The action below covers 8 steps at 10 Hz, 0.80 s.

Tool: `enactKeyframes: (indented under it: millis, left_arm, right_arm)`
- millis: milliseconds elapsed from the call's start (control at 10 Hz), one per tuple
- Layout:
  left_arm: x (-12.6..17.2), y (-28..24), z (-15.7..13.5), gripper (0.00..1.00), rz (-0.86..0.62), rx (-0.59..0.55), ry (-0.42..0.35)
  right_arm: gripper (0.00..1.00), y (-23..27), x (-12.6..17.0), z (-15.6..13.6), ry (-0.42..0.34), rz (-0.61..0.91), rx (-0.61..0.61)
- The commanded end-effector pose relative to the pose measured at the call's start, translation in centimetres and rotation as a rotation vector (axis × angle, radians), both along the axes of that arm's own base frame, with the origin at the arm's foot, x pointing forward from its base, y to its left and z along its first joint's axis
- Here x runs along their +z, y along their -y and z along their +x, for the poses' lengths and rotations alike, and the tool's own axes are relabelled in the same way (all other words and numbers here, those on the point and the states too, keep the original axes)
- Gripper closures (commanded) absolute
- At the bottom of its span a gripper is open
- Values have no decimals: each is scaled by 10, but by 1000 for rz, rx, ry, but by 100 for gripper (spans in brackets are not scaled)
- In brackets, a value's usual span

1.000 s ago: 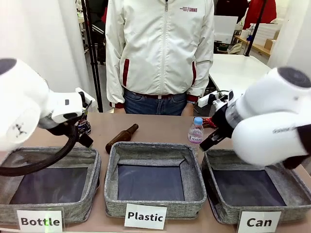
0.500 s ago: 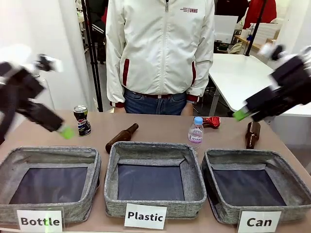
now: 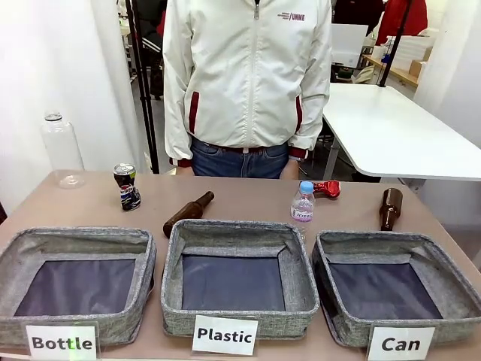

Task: Sort the can waste into the basket.
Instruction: Pick up the can waste from the table and place it in the right Fabric basket.

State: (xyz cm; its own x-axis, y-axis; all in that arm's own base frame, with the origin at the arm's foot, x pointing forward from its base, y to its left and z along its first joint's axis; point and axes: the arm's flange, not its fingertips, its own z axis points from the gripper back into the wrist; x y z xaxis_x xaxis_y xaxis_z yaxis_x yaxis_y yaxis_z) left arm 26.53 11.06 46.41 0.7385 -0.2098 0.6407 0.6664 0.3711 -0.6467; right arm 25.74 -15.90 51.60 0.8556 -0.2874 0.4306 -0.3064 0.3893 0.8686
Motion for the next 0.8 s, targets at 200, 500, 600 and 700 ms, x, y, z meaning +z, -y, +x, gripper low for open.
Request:
enactKeyframes:
  millis: [200,500,600,700]
  left_arm:
    - [-46,-28,13,0,-287,210,-137]
    - [-56,-46,12,0,-299,241,-155]
    - [-56,-46,12,0,-299,241,-155]
    - [-56,-46,12,0,-299,241,-155]
  right_arm:
    - [0,20,-67,-1,-51,167,-101]
    - [0,49,-69,4,-76,186,-119]
    - [0,49,-69,4,-76,186,-119]
    - [0,49,-69,4,-76,186,-119]
